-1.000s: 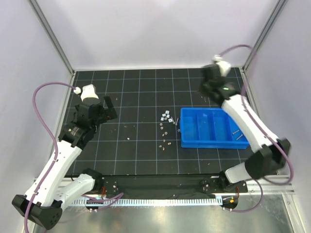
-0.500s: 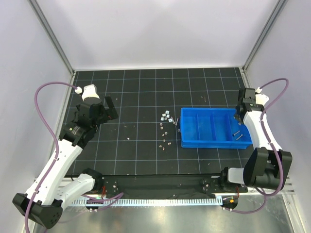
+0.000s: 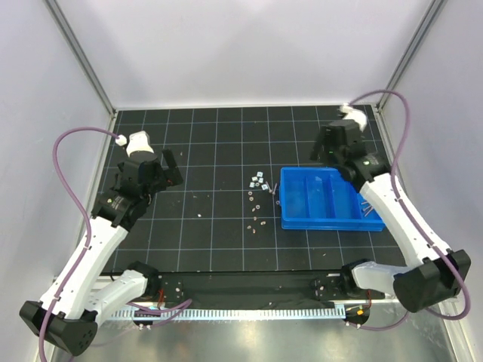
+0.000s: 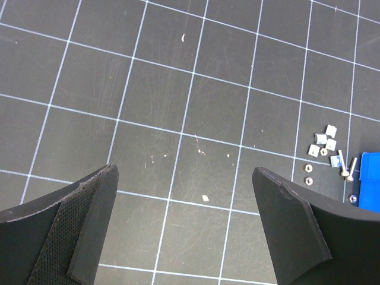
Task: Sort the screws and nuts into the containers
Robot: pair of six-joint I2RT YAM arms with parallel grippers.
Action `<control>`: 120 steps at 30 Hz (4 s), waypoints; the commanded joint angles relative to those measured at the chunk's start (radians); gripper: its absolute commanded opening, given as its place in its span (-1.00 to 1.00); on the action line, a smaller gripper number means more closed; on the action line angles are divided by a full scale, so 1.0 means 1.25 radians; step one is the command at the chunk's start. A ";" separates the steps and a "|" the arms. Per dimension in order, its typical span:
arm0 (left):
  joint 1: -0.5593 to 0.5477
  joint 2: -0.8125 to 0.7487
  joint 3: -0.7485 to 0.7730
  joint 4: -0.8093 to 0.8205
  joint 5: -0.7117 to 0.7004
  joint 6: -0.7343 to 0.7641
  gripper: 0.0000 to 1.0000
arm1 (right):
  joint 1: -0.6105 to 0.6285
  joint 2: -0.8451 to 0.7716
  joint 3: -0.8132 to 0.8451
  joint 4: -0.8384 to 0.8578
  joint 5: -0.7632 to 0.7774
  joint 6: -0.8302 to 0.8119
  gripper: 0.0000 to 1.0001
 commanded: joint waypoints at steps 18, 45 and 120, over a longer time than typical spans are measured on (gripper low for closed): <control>0.005 -0.027 -0.003 0.034 0.008 0.011 1.00 | 0.392 0.558 0.327 0.051 0.097 0.070 -0.21; 0.005 -0.014 -0.003 0.032 0.002 0.011 0.99 | 0.367 0.660 0.279 -0.008 0.091 -0.019 -0.63; 0.006 -0.021 -0.004 0.032 0.003 0.011 1.00 | 0.366 0.675 0.190 0.056 -0.056 0.030 -0.38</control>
